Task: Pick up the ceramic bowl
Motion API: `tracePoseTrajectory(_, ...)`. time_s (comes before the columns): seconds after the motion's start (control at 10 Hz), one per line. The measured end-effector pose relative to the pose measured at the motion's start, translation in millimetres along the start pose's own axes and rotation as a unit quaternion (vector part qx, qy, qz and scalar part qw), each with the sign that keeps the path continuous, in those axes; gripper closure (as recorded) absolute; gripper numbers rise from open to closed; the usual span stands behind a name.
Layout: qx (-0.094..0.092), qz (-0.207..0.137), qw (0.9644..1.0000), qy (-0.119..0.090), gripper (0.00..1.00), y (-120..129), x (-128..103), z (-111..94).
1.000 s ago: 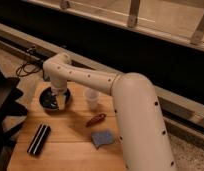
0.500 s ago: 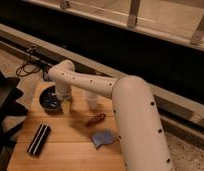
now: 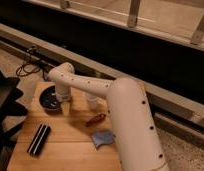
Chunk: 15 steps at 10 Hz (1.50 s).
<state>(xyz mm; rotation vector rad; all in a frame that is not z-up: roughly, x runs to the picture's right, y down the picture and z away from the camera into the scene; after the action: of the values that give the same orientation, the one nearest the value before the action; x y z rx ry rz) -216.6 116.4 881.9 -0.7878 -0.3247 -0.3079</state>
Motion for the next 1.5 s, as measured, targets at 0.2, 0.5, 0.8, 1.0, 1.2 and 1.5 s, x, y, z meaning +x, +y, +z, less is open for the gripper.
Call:
tracePoseTrajectory(0.2,-0.002,0.015,0.9995,-0.029,0.29,0.3,1.4,25.2)
tracePoseTrajectory(0.5,-0.003,0.018,0.999,-0.04,0.47,0.9,-0.9,32.2)
tracePoseTrajectory(0.8,0.0,0.022,0.9989,-0.042,0.83,-2.1,0.7,25.6)
tracePoseTrajectory(1.0,-0.002,0.019,0.999,-0.041,0.96,0.1,-1.3,23.1)
tracePoseTrajectory(1.2,-0.004,0.018,0.999,-0.041,0.96,1.7,-1.4,21.8)
tracePoseTrajectory(1.5,-0.006,0.017,0.999,-0.04,0.96,3.6,-0.7,20.6)
